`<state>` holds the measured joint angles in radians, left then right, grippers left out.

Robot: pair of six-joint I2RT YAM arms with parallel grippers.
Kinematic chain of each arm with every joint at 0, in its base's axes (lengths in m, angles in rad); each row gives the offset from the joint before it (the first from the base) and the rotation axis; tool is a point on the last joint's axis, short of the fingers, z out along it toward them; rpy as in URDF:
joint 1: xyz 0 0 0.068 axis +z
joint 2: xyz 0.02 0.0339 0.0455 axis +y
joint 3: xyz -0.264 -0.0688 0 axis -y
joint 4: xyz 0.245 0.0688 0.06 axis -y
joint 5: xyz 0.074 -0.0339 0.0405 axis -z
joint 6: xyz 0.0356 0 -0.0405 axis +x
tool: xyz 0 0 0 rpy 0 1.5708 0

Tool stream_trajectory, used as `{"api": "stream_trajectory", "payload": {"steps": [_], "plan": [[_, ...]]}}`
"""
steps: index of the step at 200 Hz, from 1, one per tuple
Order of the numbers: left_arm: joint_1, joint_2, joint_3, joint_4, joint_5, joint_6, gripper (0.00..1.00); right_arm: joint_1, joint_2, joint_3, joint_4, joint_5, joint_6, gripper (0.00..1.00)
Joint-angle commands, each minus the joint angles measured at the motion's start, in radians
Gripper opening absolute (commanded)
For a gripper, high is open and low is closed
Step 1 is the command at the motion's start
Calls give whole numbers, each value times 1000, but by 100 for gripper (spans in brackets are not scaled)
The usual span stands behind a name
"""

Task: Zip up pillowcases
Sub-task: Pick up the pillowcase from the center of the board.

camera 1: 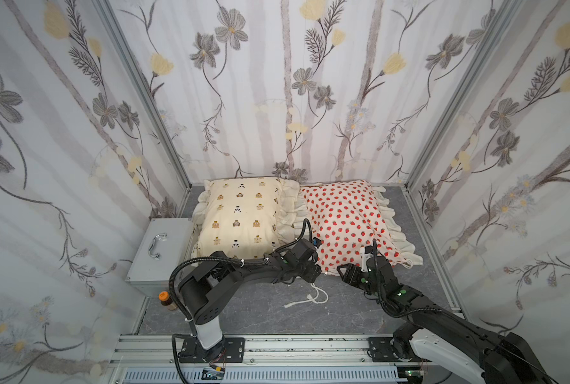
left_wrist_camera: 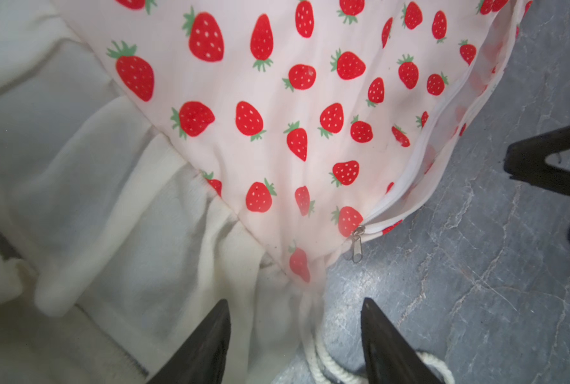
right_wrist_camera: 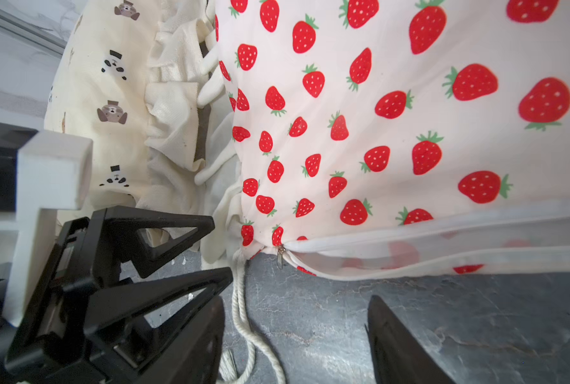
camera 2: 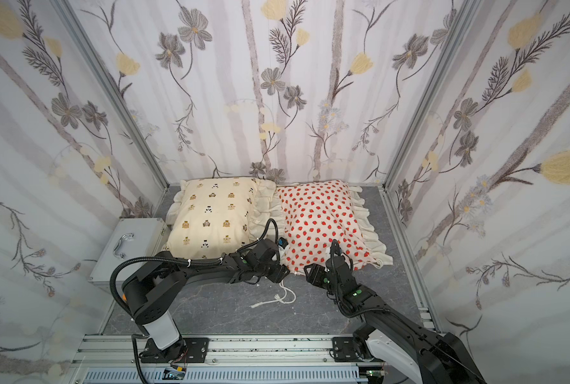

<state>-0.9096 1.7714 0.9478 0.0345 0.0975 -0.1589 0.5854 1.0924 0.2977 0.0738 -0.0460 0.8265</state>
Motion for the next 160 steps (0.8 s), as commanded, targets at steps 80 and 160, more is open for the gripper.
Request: {"api": "stream_trajectory", "payload": {"steps": [80, 160], "plan": [[-31, 91, 70, -5, -78, 52, 56, 1, 8, -12, 74, 28, 23, 66], [-49, 154, 69, -4, -92, 20, 43, -1, -9, -32, 76, 43, 22, 67]]}}
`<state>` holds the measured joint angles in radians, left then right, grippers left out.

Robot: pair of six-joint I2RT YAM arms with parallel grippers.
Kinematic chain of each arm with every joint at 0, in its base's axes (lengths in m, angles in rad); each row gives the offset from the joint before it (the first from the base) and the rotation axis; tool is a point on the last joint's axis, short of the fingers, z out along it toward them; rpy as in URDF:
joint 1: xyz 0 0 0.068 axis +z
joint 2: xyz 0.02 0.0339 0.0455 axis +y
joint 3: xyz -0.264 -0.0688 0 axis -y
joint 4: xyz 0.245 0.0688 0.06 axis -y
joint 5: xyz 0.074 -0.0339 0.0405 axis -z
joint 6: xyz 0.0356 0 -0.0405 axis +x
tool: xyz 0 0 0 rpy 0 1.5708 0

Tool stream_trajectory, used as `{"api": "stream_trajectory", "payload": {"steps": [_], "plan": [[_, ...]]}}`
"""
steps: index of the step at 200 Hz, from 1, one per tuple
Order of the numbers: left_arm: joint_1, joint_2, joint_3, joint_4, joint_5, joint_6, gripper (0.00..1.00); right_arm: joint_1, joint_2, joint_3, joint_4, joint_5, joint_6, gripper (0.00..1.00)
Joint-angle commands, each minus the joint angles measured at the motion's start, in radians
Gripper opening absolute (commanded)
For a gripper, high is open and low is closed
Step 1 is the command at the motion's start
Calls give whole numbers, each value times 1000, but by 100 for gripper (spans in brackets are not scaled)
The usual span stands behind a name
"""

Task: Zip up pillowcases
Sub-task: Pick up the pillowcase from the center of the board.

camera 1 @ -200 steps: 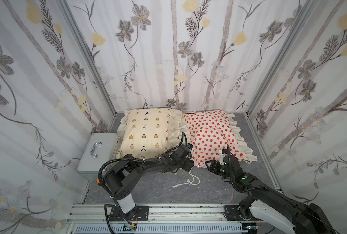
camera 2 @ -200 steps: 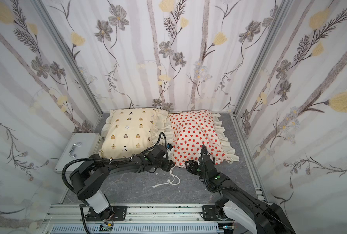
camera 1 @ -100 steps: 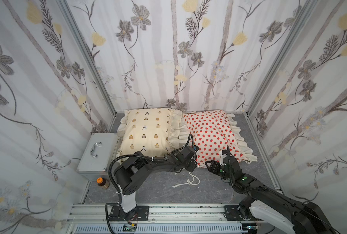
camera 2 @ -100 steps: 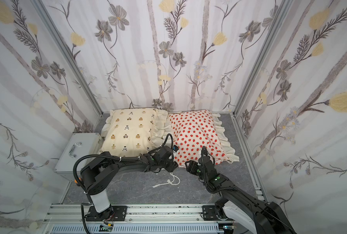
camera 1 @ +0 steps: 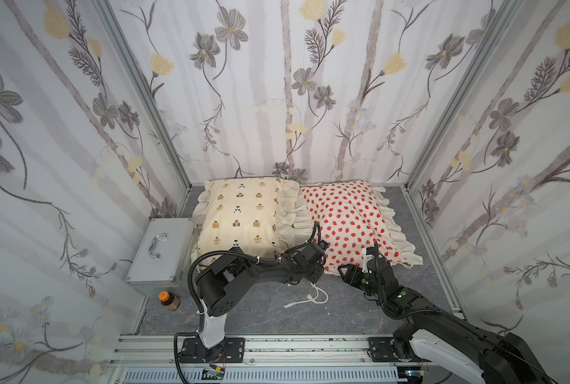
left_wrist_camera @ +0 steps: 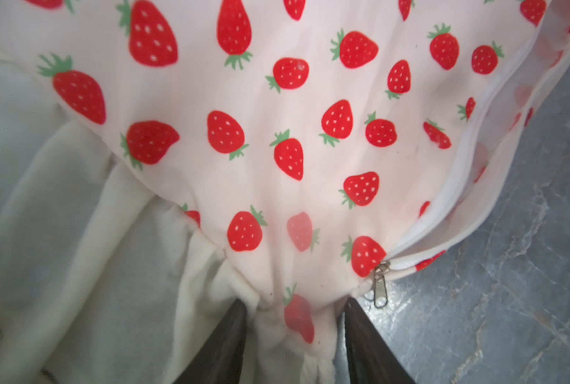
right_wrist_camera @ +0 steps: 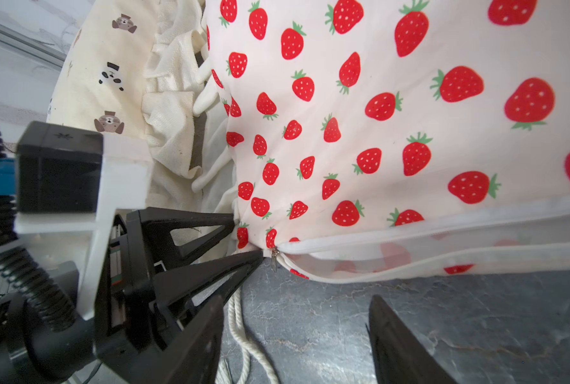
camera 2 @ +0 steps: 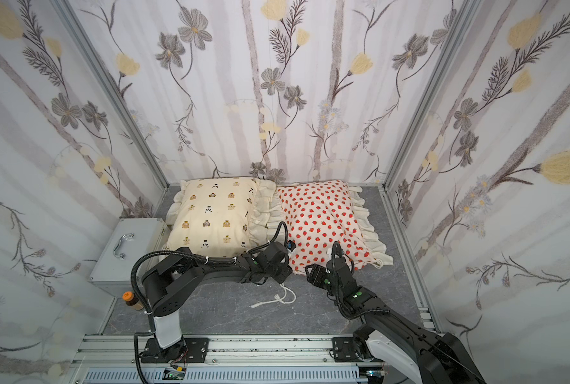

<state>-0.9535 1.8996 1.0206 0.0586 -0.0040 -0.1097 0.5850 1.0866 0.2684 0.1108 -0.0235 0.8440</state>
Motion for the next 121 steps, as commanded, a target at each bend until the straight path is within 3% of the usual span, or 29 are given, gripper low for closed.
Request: {"api": "stream_trajectory", "payload": {"steps": [1, 121], "plan": [[-5, 27, -4, -27, 11, -30, 43, 0, -3, -3, 40, 20, 4, 67], [-11, -11, -56, 36, 51, -43, 18, 0, -21, 13, -17, 58, -23, 66]]}}
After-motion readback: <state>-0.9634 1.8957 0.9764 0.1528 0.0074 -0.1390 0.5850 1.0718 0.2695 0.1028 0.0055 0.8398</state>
